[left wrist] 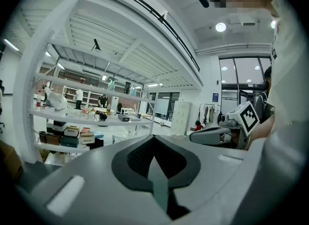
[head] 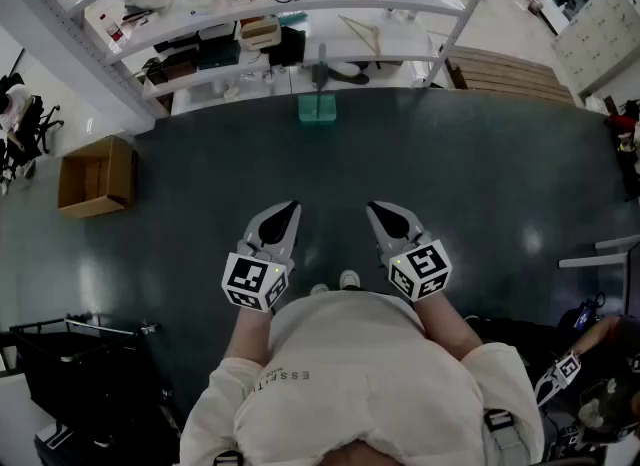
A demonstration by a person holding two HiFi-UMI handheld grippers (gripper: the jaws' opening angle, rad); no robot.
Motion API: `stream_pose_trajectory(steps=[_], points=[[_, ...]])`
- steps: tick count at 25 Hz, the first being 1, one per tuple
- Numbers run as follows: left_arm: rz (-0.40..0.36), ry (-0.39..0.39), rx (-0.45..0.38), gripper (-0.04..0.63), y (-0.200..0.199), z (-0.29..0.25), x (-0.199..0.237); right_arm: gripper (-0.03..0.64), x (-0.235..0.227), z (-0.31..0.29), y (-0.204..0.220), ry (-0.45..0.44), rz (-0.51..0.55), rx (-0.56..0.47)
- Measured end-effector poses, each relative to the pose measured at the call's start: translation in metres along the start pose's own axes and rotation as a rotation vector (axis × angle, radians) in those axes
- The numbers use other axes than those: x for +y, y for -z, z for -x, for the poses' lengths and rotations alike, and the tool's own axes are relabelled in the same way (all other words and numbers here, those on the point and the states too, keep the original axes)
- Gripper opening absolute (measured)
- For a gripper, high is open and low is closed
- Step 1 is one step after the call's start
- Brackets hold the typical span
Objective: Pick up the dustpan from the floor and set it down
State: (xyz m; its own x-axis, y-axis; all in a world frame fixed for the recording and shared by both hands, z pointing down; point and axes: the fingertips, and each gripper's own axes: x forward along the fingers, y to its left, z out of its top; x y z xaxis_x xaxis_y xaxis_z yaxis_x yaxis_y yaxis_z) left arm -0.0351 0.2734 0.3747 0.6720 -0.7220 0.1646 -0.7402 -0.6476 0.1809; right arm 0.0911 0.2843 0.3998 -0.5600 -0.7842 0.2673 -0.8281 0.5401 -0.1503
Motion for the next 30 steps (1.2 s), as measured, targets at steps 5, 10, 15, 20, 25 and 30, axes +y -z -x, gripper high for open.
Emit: stream_pose_trajectory(steps=[5, 10, 15, 20, 25, 30], points=[[0.004, 0.011, 0.005, 0.012, 0.003, -0.004, -0.009, -0.009, -0.008, 0.004, 0.002, 0.004, 0.010, 0.009], [0.010, 0.002, 0.007, 0.012, 0.003, -0.008, -0.010, -0.009, -0.019, 0.004, -0.001, 0.023, 0.015, 0.000], [0.015, -0.006, 0.006, 0.012, 0.005, -0.013, -0.011, -0.009, -0.041, 0.008, -0.002, 0.077, -0.070, -0.025], [0.019, -0.027, 0.011, 0.012, 0.008, -0.026, -0.011, -0.008, -0.060, 0.008, -0.001, 0.077, -0.072, -0.018], [0.024, -0.055, 0.024, 0.012, 0.013, -0.045, -0.012, -0.009, -0.082, 0.005, 0.009, 0.062, -0.066, 0.027], [0.037, -0.085, 0.026, 0.012, 0.019, -0.063, -0.015, -0.008, -0.106, 0.002, 0.021, 0.037, -0.084, 0.065]])
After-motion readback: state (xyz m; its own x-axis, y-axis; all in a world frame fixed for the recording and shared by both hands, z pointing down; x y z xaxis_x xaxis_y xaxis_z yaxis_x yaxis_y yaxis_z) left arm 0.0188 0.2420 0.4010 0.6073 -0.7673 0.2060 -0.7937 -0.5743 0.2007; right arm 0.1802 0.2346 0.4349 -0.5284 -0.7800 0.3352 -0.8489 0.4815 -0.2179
